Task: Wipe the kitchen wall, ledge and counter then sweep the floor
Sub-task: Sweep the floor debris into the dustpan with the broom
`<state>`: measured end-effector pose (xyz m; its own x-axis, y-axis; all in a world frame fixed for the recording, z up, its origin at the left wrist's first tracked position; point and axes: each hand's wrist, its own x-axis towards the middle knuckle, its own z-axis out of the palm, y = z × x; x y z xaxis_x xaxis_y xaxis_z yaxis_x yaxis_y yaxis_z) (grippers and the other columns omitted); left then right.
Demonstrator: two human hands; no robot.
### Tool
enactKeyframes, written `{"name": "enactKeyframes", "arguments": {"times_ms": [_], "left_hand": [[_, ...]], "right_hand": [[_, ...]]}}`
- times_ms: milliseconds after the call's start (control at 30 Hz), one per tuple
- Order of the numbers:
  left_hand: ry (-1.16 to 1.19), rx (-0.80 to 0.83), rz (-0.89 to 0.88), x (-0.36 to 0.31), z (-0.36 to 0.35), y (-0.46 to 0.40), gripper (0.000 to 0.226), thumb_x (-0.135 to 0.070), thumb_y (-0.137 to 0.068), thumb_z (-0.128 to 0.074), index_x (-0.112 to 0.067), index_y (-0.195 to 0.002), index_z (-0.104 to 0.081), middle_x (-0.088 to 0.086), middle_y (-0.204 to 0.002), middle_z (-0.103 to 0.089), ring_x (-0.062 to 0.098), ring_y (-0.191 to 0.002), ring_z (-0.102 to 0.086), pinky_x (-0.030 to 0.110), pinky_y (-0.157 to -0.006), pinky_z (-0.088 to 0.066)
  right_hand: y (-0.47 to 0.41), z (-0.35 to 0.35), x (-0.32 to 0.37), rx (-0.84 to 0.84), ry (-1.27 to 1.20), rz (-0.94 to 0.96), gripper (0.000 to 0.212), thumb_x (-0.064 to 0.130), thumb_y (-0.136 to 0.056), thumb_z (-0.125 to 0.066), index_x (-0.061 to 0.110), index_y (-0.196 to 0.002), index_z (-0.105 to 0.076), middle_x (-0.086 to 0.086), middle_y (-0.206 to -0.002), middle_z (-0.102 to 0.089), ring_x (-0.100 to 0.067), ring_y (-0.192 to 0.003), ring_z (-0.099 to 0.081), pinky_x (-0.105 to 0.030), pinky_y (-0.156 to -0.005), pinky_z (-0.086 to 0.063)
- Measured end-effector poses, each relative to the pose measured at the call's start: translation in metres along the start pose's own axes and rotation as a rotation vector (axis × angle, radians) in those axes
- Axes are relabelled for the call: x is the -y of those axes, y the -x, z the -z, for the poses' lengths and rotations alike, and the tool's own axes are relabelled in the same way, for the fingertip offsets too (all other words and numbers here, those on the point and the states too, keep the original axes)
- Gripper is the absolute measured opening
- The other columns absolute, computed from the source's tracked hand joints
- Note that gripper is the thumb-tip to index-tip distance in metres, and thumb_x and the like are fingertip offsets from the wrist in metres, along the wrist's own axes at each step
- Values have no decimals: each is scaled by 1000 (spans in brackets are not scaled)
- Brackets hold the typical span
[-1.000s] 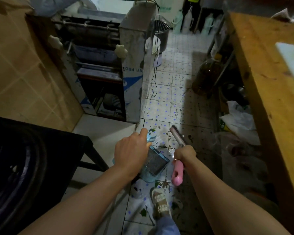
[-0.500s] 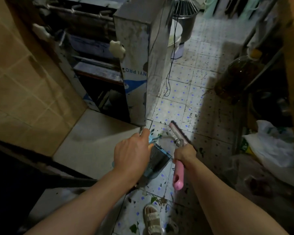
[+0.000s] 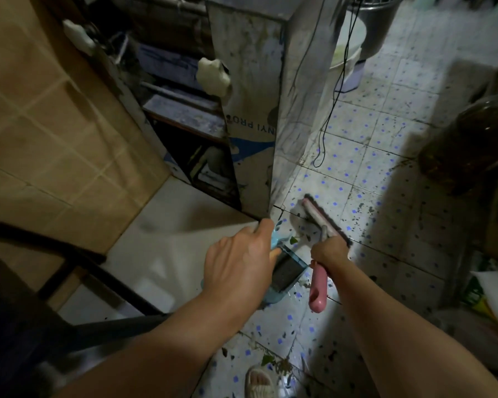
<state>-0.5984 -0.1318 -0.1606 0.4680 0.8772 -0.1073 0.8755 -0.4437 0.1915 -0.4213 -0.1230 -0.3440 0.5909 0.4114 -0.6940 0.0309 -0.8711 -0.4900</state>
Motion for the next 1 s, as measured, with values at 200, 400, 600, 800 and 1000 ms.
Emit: {"name": "enactKeyframes", "arguments": {"times_ms": [200, 400, 600, 800, 1000], "left_hand": [[28, 25, -15, 0, -8, -6, 29, -39, -86, -61, -22, -109, -53, -1, -92, -65, 26, -77, -64, 29, -57, -34], [8, -21, -4, 6, -18, 3, 27, -42, -95, -43, -26, -117, -42, -3, -106, -60, 25, -91, -60, 28, -64, -30], [-29, 34, 0, 19, -15, 23, 31, -46, -96, -39, -28, -121, -37, -5, -112, -56, 20, -98, -58, 27, -65, -31], [-11, 77, -13, 38, -5, 57, 30, -46, -95, -40, -27, -118, -37, -5, -108, -57, 23, -97, -58, 29, -65, -32], [-16, 72, -78, 57, 4, 105, 31, -44, -95, -41, -26, -121, -38, -4, -108, -57, 22, -95, -58, 29, -64, -30]], "right_hand": [[-30, -14, 2, 17, 21, 9, 46, -3, -85, -55, -9, -129, -40, -21, -93, -54, -40, -92, -63, -50, -81, -55], [-13, -17, -6, 47, 266, 52, 44, 3, -94, -47, -9, -135, -35, -25, -127, -50, -36, -119, -50, -34, -88, -42], [15, -27, -26, 63, 431, 37, 62, 4, -89, -53, -5, -143, -23, -21, -130, -50, -32, -118, -52, -33, -90, -44], [64, -40, -56, 97, 516, 22, 60, 7, -91, -51, 0, -145, -24, -19, -125, -55, -30, -112, -56, -31, -84, -47], [115, -62, -95, 122, 499, 0, 63, 1, -89, -47, 7, -146, -23, -18, -110, -53, -33, -106, -59, -38, -86, -52]]}}
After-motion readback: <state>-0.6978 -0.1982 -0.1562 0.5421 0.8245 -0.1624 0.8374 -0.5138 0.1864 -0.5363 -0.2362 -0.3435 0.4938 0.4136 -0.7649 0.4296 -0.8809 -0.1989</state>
